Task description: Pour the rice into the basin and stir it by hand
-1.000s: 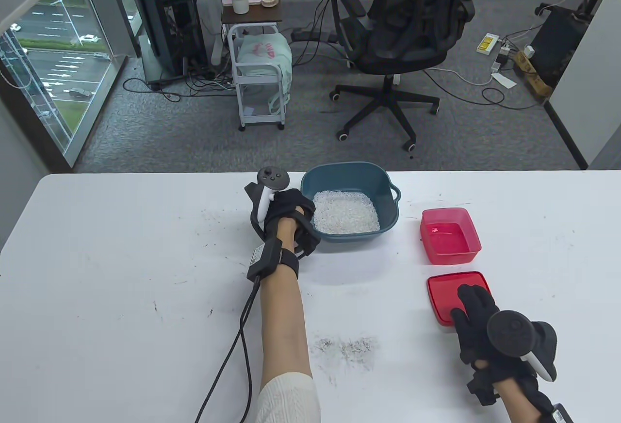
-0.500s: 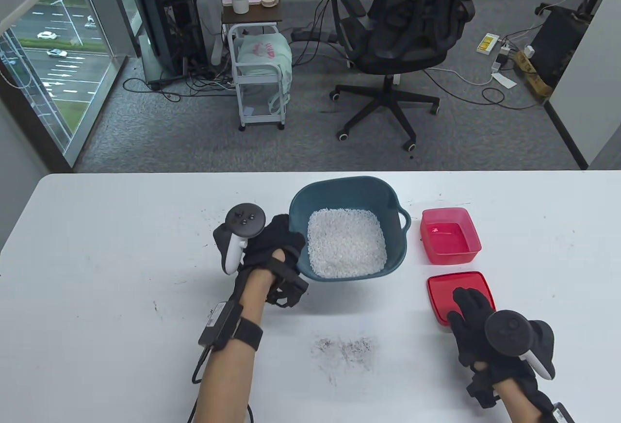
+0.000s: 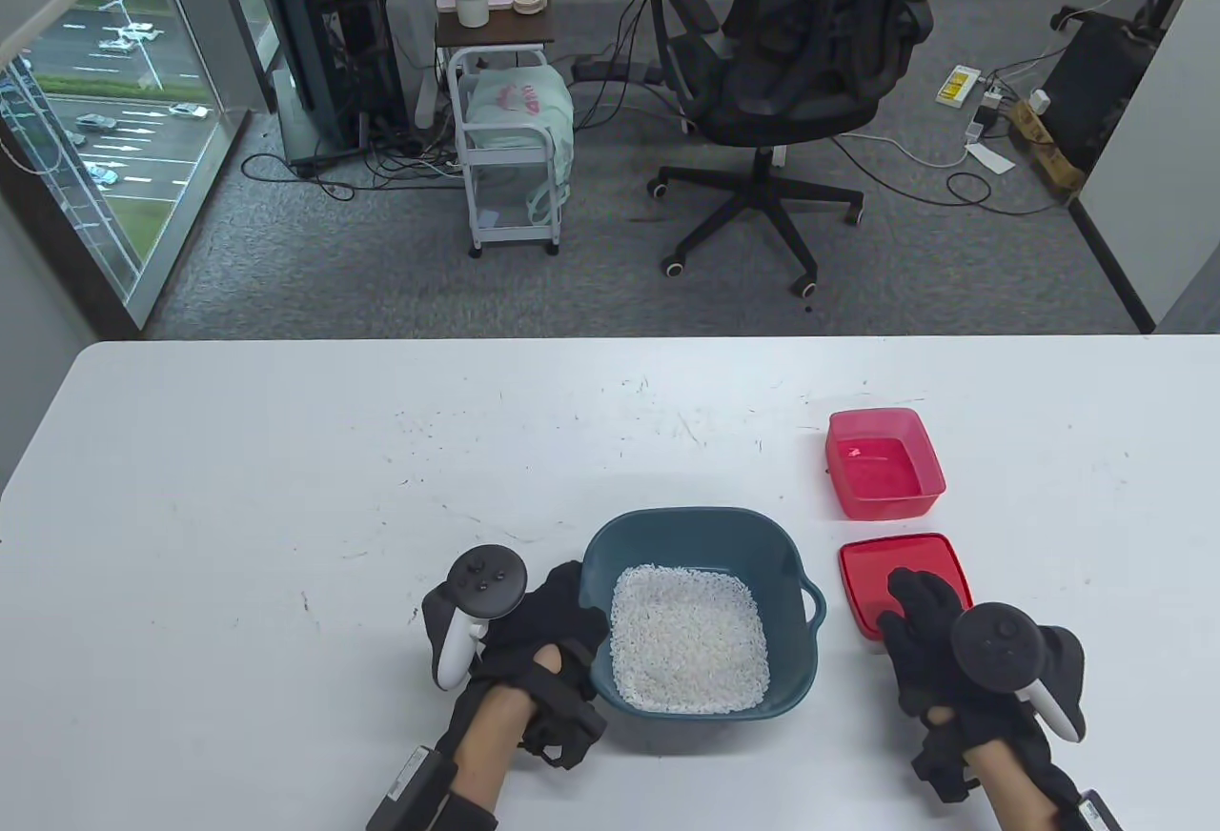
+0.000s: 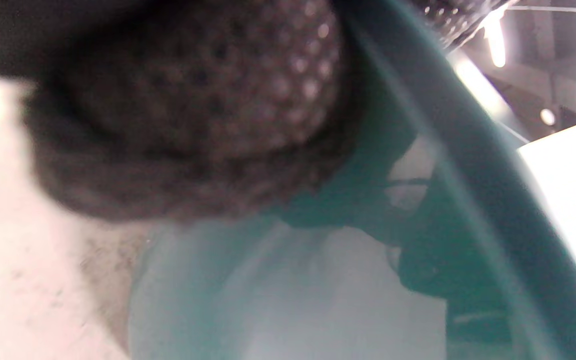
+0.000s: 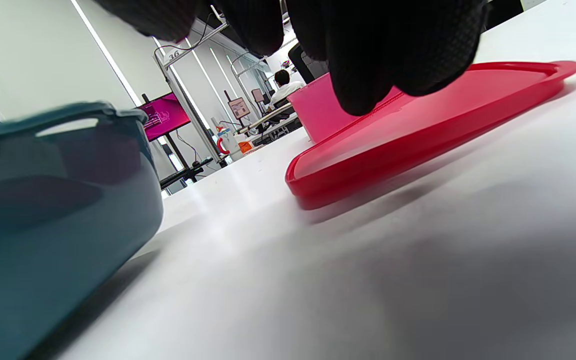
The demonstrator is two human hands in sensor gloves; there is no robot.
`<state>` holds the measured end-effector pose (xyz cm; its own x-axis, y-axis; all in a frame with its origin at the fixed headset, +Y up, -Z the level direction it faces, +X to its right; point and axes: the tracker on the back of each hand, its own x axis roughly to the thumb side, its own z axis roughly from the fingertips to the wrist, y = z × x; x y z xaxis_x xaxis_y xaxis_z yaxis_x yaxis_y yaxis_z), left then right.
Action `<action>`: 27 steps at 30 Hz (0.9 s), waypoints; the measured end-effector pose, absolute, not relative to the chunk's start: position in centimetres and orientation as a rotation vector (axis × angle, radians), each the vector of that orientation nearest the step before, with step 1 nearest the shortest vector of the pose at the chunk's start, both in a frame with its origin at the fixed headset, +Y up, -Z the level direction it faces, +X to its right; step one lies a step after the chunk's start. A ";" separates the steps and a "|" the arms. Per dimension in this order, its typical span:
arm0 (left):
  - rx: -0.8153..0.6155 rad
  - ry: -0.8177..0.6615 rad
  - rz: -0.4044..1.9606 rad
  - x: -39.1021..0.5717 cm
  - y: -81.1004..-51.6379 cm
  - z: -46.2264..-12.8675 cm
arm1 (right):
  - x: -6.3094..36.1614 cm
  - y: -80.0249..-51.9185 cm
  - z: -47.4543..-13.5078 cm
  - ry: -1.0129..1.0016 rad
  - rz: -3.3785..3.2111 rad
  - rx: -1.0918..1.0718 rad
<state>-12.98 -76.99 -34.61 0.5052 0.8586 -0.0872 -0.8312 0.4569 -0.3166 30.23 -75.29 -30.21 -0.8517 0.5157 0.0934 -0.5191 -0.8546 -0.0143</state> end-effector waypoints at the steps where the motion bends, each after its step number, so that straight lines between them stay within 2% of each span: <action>1: -0.345 -0.103 1.035 -12.9 -77.1 -34.6 | 30.2 -75.3 -30.2 -0.055 2.599 0.115; 7: -0.359 -0.101 1.055 -13.0 -77.8 -34.5 | 29.0 -74.5 -29.3 -0.096 2.612 0.174; 12: -0.317 -0.081 1.015 -12.6 -77.5 -34.1 | 25.2 -70.7 -28.9 -0.271 2.666 0.370; 16: -0.304 -0.081 1.015 -12.6 -77.6 -34.0 | 20.2 -68.0 -29.7 -0.174 2.740 0.588; 20: -0.309 -0.085 1.034 -12.7 -77.6 -34.0 | 14.5 -67.0 -31.5 0.047 2.880 0.771; 22: -0.315 -0.085 1.052 -12.8 -77.7 -34.0 | 12.2 -67.7 -33.0 0.267 2.907 0.827; 24: -0.318 -0.083 1.072 -12.9 -77.8 -34.0 | 9.6 -69.4 -34.8 0.581 2.912 0.843; 27: -0.322 -0.083 1.085 -13.0 -77.9 -33.9 | 7.1 -71.3 -36.5 0.799 2.963 0.843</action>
<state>-12.95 -77.89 -33.93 0.4692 0.8785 -0.0900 -0.8545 0.4259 -0.2975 7.14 -71.33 -36.52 -0.8589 0.0950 0.5033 0.1710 -0.8731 0.4565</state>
